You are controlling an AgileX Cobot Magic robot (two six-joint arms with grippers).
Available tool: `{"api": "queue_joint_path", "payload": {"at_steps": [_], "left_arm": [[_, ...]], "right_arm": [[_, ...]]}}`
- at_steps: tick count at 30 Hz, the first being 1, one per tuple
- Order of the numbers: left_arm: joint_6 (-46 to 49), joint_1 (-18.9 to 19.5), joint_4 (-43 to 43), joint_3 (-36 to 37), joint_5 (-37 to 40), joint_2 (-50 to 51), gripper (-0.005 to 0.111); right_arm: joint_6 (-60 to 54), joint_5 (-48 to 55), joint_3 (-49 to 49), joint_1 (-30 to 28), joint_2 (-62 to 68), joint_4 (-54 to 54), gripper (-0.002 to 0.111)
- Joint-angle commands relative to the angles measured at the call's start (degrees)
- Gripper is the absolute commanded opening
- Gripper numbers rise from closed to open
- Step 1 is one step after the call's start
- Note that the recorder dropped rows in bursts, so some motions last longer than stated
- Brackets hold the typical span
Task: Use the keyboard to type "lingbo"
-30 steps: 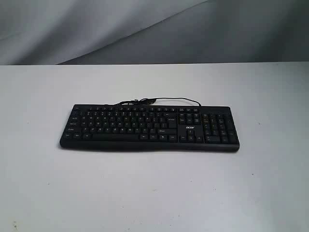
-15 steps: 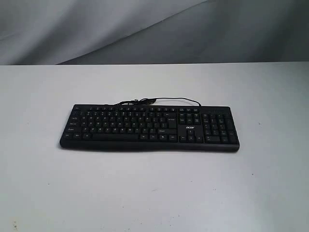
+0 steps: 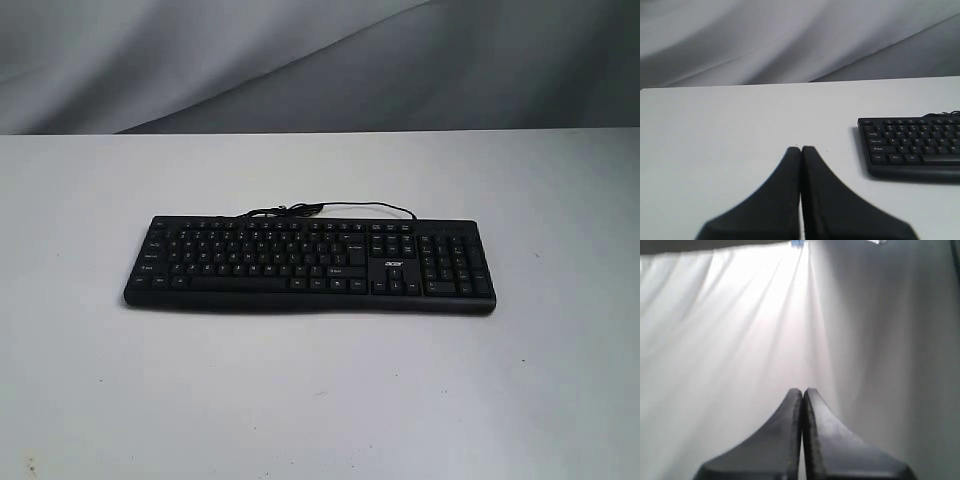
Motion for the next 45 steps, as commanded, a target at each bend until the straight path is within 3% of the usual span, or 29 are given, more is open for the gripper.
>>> {"api": "queue_joint_path", "payload": {"at_steps": [1, 6, 14, 17, 21, 23, 25, 29, 33, 45], "left_arm": [[-0.23, 0.11, -0.46, 0.25, -0.26, -0.15, 0.001], [-0.23, 0.11, -0.46, 0.25, -0.26, -0.15, 0.001], [-0.23, 0.11, -0.46, 0.25, -0.26, -0.15, 0.001], [-0.23, 0.11, -0.46, 0.25, -0.26, -0.15, 0.001], [-0.23, 0.11, -0.46, 0.25, -0.26, -0.15, 0.001], [-0.23, 0.11, -0.46, 0.25, -0.26, -0.15, 0.001], [-0.23, 0.11, -0.46, 0.25, -0.26, -0.15, 0.001], [-0.23, 0.11, -0.46, 0.25, -0.26, -0.15, 0.001], [-0.23, 0.11, -0.46, 0.25, -0.26, -0.15, 0.001], [-0.23, 0.11, -0.46, 0.25, -0.26, -0.15, 0.001]], "right_arm": [[10.10, -10.71, 0.16, -0.11, -0.30, 1.52, 0.000], [11.02, 0.91, -10.37, -0.11, 6.83, 3.97, 0.000], [10.75, 15.13, -32.21, -0.02, 35.96, -5.10, 0.000], [8.48, 30.69, -49.55, -0.02, 54.25, -13.44, 0.000], [-7.78, 52.25, -68.27, -0.02, 71.42, -14.63, 0.000], [-22.10, 57.62, -73.77, -0.02, 77.53, -8.06, 0.000], [-47.07, 62.13, -77.59, -0.02, 84.48, 9.80, 0.000], [-76.65, 65.08, -78.28, 1.51, 94.90, 38.26, 0.000], [-83.84, 65.05, -78.95, 8.17, 104.96, 39.48, 0.000], [-83.98, 70.05, -95.51, 26.25, 122.89, 39.27, 0.000]]}}
